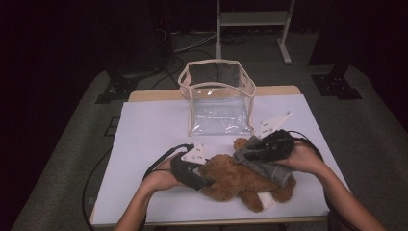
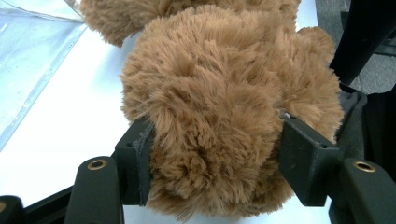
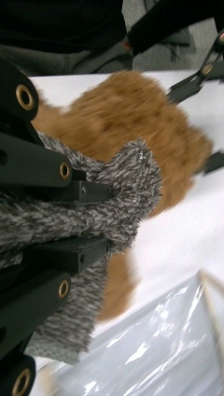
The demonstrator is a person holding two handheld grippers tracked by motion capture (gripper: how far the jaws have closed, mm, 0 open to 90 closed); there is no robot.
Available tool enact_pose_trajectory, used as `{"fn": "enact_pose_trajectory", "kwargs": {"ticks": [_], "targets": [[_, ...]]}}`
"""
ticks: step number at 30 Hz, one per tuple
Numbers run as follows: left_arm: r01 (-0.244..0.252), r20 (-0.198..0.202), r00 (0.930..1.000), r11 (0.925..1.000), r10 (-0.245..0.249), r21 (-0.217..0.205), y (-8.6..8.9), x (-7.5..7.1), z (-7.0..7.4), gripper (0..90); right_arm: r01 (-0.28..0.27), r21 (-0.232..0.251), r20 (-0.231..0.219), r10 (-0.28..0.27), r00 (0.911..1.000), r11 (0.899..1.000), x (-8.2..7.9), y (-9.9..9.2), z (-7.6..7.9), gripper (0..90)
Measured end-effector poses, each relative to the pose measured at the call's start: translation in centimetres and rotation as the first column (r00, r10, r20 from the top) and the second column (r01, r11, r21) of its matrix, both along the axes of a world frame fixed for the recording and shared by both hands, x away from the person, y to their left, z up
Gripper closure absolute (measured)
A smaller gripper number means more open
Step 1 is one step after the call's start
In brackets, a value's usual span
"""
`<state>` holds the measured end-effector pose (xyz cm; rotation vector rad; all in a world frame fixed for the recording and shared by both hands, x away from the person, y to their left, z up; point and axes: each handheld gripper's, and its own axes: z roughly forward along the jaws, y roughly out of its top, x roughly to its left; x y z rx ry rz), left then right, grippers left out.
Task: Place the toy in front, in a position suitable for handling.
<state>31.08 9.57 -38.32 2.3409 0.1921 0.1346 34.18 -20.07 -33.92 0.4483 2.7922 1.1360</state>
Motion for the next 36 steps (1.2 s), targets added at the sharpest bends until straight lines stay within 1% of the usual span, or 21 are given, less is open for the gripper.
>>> {"fn": "enact_pose_trajectory", "kwargs": {"ticks": [2, 3, 5, 7, 9, 12, 15, 16, 17, 19, 21, 22, 24, 25, 26, 28, 29, 31, 32, 34, 36], "targets": [[-0.001, 0.000, 1.0000, 1.0000, 0.001, 0.004, -0.1, 0.0, 0.0, 35.0, 0.036, -0.001, -0.001, -0.036, 0.9993, 0.999, 0.0, -1.6, 0.1, 74.2], [0.000, 0.000, 1.0000, 1.0000, 0.000, 0.008, -0.1, 0.0, 0.1, 34.9, 0.056, 0.007, -0.005, -0.056, 0.9984, 0.998, 0.0, -2.5, 0.1, 74.3], [-0.003, -0.005, 1.0000, 1.0000, 0.003, 0.009, -0.1, 0.0, 0.1, 34.5, 0.096, 0.031, -0.027, -0.096, 0.9951, 0.995, -0.1, -4.1, -0.2, 74.3], [0.010, 0.000, 0.9999, 0.9996, -0.010, 0.025, -0.2, 0.2, 0.5, 33.5, 0.103, 0.055, -0.046, -0.100, 0.9939, 0.993, -0.2, -4.8, -0.7, 74.3], [0.006, 0.003, 1.0000, 0.9995, -0.006, 0.030, -0.3, 0.1, 0.9, 31.6, 0.101, 0.069, -0.061, -0.097, 0.9934, 0.992, -0.4, -4.9, -1.3, 74.4], [0.010, 0.009, 0.9999, 0.9994, -0.010, 0.033, -0.5, 0.4, 1.7, 27.7, 0.096, 0.087, -0.066, -0.090, 0.9937, 0.992, -0.8, -4.8, -1.8, 74.5], [0.014, -0.012, 0.9998, 0.9999, -0.014, -0.007, -1.2, 0.4, 2.2, 23.6, 0.078, 0.096, -0.069, -0.071, 0.9951, 0.992, -1.3, -4.6, -2.0, 74.6], [0.015, -0.016, 0.9998, 0.9999, -0.015, -0.009, -1.4, 0.4, 2.2, 21.2, 0.075, 0.096, -0.066, -0.069, 0.9954, 0.993, -1.6, -4.5, -2.0, 74.6], [0.017, -0.025, 0.9995, 0.9998, -0.018, -0.011, -1.8, 0.3, 2.1, 19.1, 0.071, 0.096, -0.064, -0.065, 0.9958, 0.993, -1.8, -4.5, -2.1, 74.6], [0.031, -0.038, 0.9988, 0.9995, -0.032, -0.008, -2.4, 0.2, 1.8, 18.3, 0.055, 0.103, -0.062, -0.049, 0.9969, 0.993, -2.5, -4.4, -2.1, 74.6], [0.044, -0.055, 0.9975, 0.9990, -0.044, 0.004, -2.8, 0.1, 1.2, 17.7, 0.041, 0.110, -0.064, -0.034, 0.9974, 0.993, -3.1, -4.4, -2.2, 74.6], [0.053, -0.073, 0.9959, 0.9986, -0.053, 0.001, -2.8, 0.0, 0.8, 17.9, 0.029, 0.113, -0.060, -0.023, 0.9980, 0.993, -3.3, -4.5, -2.2, 74.6], [0.074, -0.070, 0.9948, 0.9972, -0.075, -0.007, -2.8, -0.3, 0.5, 22.6, 0.016, 0.117, -0.063, -0.009, 0.9980, 0.993, -3.8, -4.7, -2.2, 74.5], [0.079, -0.064, 0.9948, 0.9968, -0.079, -0.003, -2.8, -0.5, 0.5, 24.1, 0.009, 0.119, -0.057, -0.002, 0.9984, 0.993, -3.8, -4.8, -2.1, 74.4], [0.084, -0.051, 0.9952, 0.9964, -0.084, 0.008, -2.8, -0.7, 0.6, 25.2, 0.008, 0.124, -0.047, -0.002, 0.9989, 0.992, -3.8, -4.9, -1.9, 74.4], [0.087, -0.044, 0.9953, 0.9961, -0.086, 0.011, -2.9, -1.0, 0.5, 26.3, 0.020, 0.136, -0.028, -0.017, 0.9995, 0.990, -3.5, -5.2, -1.4, 74.2], [0.090, -0.043, 0.9950, 0.9958, -0.090, 0.014, -2.9, -1.1, 0.5, 26.4, 0.032, 0.144, -0.013, -0.030, 0.9994, 0.989, -3.1, -5.2, -1.1, 74.2], [0.099, -0.034, 0.9945, 0.9950, -0.099, 0.010, -2.8, -1.4, 0.5, 26.3, 0.050, 0.153, -0.006, -0.050, 0.9987, 0.987, -2.4, -5.2, -1.0, 74.2], [0.097, -0.030, 0.9948, 0.9952, -0.097, 0.012, -2.7, -1.4, 0.5, 26.2, 0.057, 0.170, -0.018, -0.055, 0.9983, 0.984, -1.7, -5.2, -1.3, 74.2], [0.092, -0.033, 0.9953, 0.9957, -0.092, 0.007, -2.6, -1.3, 0.6, 24.6, 0.061, 0.181, -0.041, -0.055, 0.9977, 0.981, -1.3, -5.0, -1.9, 74.2], [0.068, -0.050, 0.9964, 0.9976, -0.069, -0.009, -2.5, -1.1, 0.6, 18.2, 0.060, 0.188, -0.065, -0.049, 0.9967, 0.980, -1.4, -4.7, -2.6, 74.2]]}}
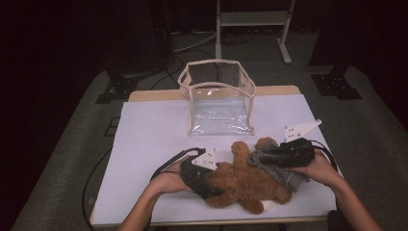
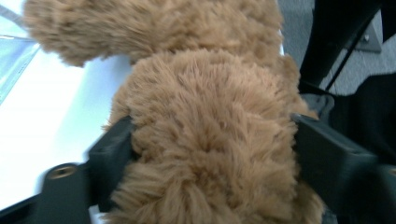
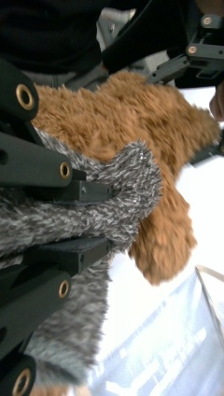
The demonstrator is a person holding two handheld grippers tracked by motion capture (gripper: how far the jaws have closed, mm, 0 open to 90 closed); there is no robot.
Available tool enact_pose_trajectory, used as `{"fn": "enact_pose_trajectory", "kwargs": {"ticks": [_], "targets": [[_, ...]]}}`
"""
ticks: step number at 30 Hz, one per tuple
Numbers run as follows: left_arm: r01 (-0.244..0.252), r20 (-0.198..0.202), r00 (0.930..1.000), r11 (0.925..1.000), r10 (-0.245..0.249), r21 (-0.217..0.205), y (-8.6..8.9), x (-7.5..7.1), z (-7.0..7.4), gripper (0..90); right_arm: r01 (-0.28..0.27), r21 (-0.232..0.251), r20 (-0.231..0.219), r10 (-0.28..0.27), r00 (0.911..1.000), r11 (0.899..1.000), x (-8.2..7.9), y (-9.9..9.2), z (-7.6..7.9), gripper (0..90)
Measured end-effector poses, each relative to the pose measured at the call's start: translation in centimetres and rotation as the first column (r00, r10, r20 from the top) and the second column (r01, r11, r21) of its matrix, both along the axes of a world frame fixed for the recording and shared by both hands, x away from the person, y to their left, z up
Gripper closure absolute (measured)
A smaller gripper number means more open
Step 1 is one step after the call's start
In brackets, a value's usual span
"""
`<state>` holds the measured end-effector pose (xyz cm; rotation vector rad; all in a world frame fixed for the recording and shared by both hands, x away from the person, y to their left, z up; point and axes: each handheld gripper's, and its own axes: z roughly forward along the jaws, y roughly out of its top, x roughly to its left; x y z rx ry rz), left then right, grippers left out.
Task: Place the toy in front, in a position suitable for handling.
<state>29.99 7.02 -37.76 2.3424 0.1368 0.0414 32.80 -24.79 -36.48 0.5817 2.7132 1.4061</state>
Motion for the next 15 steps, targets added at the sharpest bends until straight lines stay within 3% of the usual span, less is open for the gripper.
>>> {"fn": "enact_pose_trajectory", "kwargs": {"ticks": [3, 9, 15], "targets": [[-0.036, -0.025, 0.9991, 0.9993, 0.036, -0.007, -0.3, 0.3, -0.2, 8.3, 0.007, 0.007, -0.012, -0.007, 0.9999, 1.000, -0.5, 0.1, -0.8, 74.4], [-0.025, -0.040, 0.9989, 0.9997, 0.025, 0.009, -1.2, 0.0, -0.6, 3.8, -0.015, 0.021, -0.008, 0.015, 0.9999, 1.000, -2.0, -0.3, -1.0, 74.5], [-0.009, -0.011, 0.9999, 0.9981, 0.010, 0.060, -2.4, 0.1, -0.6, 2.3, -0.022, 0.033, -0.016, 0.023, 0.9996, 0.999, -2.8, -0.4, -1.3, 74.5]]}}
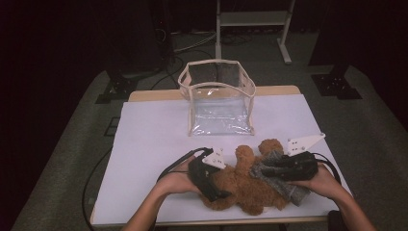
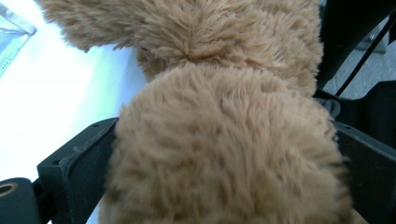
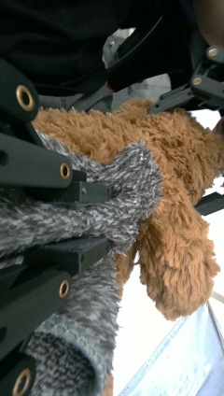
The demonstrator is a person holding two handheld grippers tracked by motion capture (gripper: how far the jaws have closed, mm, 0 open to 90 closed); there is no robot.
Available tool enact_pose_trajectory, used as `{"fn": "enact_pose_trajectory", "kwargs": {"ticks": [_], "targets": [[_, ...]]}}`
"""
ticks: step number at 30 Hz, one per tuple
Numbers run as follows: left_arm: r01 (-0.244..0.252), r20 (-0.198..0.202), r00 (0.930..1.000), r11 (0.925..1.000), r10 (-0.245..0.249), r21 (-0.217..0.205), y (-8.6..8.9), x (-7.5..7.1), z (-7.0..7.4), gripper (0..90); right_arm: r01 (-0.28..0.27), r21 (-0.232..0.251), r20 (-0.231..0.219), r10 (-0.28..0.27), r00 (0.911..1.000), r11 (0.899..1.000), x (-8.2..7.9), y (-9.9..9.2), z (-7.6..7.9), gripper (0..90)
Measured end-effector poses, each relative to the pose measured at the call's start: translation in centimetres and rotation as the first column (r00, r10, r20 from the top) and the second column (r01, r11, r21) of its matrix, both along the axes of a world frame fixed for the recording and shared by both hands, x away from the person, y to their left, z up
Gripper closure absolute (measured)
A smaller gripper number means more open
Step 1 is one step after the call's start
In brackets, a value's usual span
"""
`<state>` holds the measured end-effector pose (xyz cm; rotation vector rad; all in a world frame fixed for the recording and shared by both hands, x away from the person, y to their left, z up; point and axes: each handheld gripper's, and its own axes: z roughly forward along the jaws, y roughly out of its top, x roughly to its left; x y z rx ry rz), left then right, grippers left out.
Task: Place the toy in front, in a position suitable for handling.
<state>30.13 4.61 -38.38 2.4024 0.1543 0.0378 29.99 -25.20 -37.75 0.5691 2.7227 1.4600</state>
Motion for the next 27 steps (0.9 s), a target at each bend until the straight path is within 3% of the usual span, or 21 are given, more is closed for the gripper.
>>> {"fn": "enact_pose_trajectory", "kwargs": {"ticks": [1, 5, 9, 14, 17, 21, 27], "targets": [[0.001, 0.022, 0.9998, 0.9997, -0.002, 0.023, -0.4, -0.1, 0.0, 4.2, 0.001, 0.006, -0.003, -0.001, 1.0000, 1.000, 0.1, 0.0, -0.1, 74.5], [0.020, 0.087, 0.9958, 0.9952, -0.028, 0.096, -0.7, -0.3, 0.7, 28.1, 0.005, 0.007, -0.007, -0.005, 1.0000, 1.000, 0.3, 0.0, -0.3, 74.5], [0.012, 0.111, 0.9936, 0.9946, -0.023, 0.103, -0.5, 0.1, 1.4, 42.8, 0.042, 0.027, -0.007, -0.042, 0.9991, 0.999, 0.4, -0.2, -0.2, 74.3], [-0.016, 0.152, 0.9884, 0.9912, -0.004, 0.132, 0.0, 1.7, 2.2, 45.9, 0.078, 0.053, 0.010, -0.079, 0.9969, 0.996, 0.8, -0.1, 0.2, 74.2], [-0.046, 0.178, 0.9837, 0.9883, 0.020, 0.145, 0.5, 2.5, 2.8, 45.8, 0.070, 0.050, 0.011, -0.070, 0.9975, 0.996, 1.1, 0.6, 0.5, 74.2], [-0.056, 0.184, 0.9826, 0.9832, 0.023, 0.174, 1.4, 2.7, 2.9, 45.2, 0.047, 0.035, 0.021, -0.047, 0.9986, 0.998, 1.6, 2.0, 0.6, 74.2], [-0.050, 0.188, 0.9819, 0.9901, 0.025, 0.131, 3.7, 1.7, 2.2, 42.1, 0.004, 0.032, 0.036, -0.005, 0.9993, 0.999, 0.9, 3.9, 0.4, 74.3]]}}
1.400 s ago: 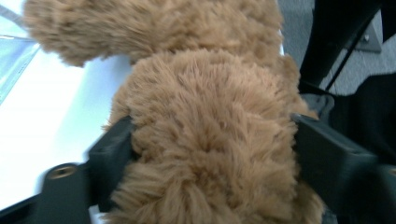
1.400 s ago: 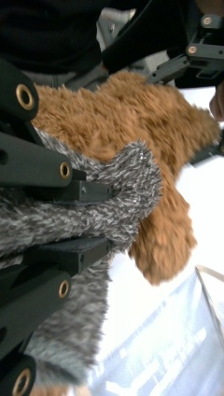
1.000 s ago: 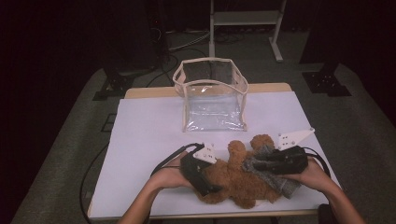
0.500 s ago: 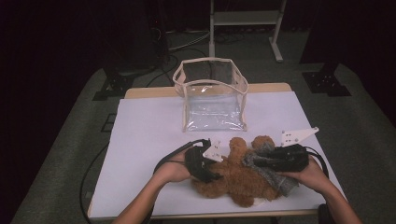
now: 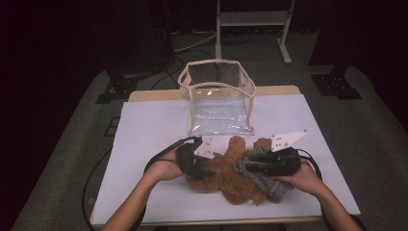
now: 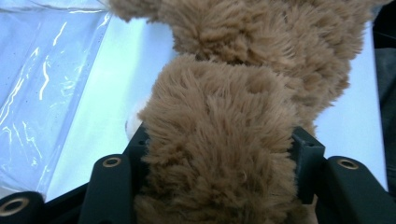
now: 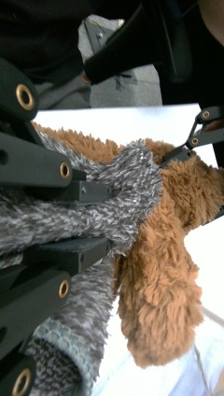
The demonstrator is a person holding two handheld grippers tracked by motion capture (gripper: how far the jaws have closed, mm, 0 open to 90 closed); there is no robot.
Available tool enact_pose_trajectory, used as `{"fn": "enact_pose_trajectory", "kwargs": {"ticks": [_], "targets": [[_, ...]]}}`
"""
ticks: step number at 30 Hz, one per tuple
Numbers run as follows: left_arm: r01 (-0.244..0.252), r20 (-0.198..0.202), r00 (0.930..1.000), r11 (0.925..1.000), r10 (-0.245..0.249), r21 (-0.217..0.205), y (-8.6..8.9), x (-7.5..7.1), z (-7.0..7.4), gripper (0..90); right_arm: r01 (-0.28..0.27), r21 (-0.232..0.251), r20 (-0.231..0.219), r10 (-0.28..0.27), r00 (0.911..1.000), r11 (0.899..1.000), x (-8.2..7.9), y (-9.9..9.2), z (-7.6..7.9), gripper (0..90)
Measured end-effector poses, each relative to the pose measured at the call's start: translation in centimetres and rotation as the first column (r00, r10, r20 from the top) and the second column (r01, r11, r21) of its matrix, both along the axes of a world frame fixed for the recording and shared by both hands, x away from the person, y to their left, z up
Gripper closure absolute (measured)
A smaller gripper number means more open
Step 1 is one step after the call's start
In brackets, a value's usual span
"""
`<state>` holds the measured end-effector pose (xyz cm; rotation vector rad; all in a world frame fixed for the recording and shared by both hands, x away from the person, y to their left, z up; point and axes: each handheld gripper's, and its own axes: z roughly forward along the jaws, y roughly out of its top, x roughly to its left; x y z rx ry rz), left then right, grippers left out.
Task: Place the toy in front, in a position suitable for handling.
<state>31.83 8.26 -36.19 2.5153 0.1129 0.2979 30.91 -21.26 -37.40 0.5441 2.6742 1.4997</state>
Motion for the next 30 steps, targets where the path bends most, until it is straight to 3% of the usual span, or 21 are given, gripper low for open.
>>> {"fn": "enact_pose_trajectory", "kwargs": {"ticks": [5, 8, 11, 14, 19, 24, 29, 30], "targets": [[0.014, 0.023, 0.9996, 0.9994, -0.014, -0.031, 0.6, -1.5, 0.0, 40.7, -0.055, -0.034, 0.015, 0.056, 0.9983, 0.998, -0.7, -0.2, 0.9, 74.2], [-0.002, 0.011, 0.9999, 0.9985, 0.003, -0.054, 1.3, -1.8, -0.4, 40.7, -0.020, -0.033, 0.035, 0.021, 0.9992, 0.999, -0.3, -1.0, 1.5, 73.9], [-0.020, -0.002, 0.9998, 0.9967, 0.020, -0.078, 2.1, -2.0, -0.5, 41.1, 0.015, -0.006, 0.010, -0.015, 0.9998, 1.000, 0.7, -1.9, 1.2, 74.0], [-0.035, -0.002, 0.9994, 0.9972, 0.035, -0.066, 3.0, -2.3, -0.4, 41.2, 0.009, 0.007, 0.004, -0.009, 1.0000, 1.000, 0.9, -1.5, 0.6, 74.0], [-0.056, -0.017, 0.9983, 0.9972, 0.055, -0.049, 4.0, -2.8, -0.2, 39.1, -0.029, -0.015, 0.027, 0.029, 0.9992, 0.999, 0.5, 0.4, 0.4, 74.0], [-0.053, -0.020, 0.9984, 0.9982, 0.053, -0.028, 3.1, -3.0, 0.5, 26.8, -0.047, -0.034, 0.020, 0.048, 0.9986, 0.998, -0.1, 1.4, -0.4, 74.4], [-0.050, -0.053, 0.9976, 0.9927, 0.045, -0.110, 1.7, -2.6, 1.0, 26.6, -0.051, -0.017, 0.011, 0.052, 0.9986, 0.999, -0.8, 1.0, -0.7, 74.4], [-0.041, -0.060, 0.9976, 0.9935, 0.034, -0.106, 1.4, -2.6, 0.9, 28.8, -0.053, -0.018, 0.011, 0.054, 0.9985, 0.998, -0.8, 1.0, -0.8, 74.4]]}}
